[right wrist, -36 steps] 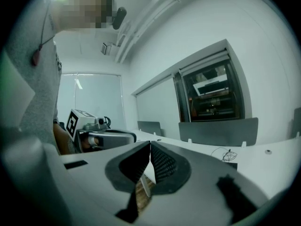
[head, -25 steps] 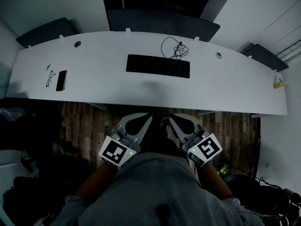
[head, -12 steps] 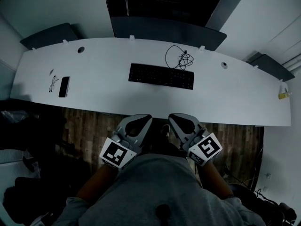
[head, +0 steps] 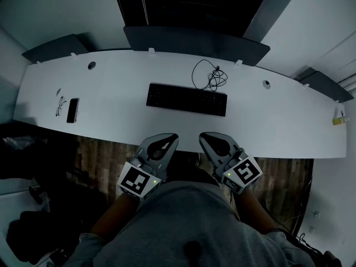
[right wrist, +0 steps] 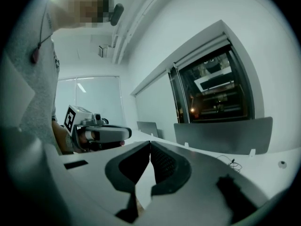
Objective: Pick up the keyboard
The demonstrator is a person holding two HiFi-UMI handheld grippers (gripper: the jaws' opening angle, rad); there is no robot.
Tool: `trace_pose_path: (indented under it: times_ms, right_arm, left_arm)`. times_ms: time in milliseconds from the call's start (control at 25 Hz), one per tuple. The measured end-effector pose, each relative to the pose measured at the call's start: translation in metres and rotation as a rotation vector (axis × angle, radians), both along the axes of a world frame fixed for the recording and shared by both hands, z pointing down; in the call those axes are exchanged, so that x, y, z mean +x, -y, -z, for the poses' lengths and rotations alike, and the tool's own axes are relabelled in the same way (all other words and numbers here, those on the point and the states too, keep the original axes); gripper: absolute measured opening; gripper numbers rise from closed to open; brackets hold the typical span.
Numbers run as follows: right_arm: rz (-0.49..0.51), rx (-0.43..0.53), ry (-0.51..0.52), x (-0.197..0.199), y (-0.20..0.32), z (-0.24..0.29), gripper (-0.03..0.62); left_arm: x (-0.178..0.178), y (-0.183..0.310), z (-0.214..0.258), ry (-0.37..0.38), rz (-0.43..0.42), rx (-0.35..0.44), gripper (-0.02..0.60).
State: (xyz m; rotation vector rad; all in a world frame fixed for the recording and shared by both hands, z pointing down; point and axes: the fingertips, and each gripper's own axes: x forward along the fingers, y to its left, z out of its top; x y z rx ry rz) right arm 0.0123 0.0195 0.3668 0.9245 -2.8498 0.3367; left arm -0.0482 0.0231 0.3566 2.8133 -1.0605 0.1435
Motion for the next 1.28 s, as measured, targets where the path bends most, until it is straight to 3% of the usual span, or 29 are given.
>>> trace_pose_path:
  times_ms: [760, 1280]
  right_arm:
    - [0.04, -0.028, 0.026, 0.06, 0.086, -0.008, 0.015]
    - [0.018, -0.071, -0.016, 0.069, 0.114, -0.032, 0.015]
  left_arm:
    - [0.047, 0.083, -0.003, 0.044, 0.094, -0.021, 0.005]
    - [0.035, 0.11, -0.019, 0.052, 0.12, -0.058, 0.005]
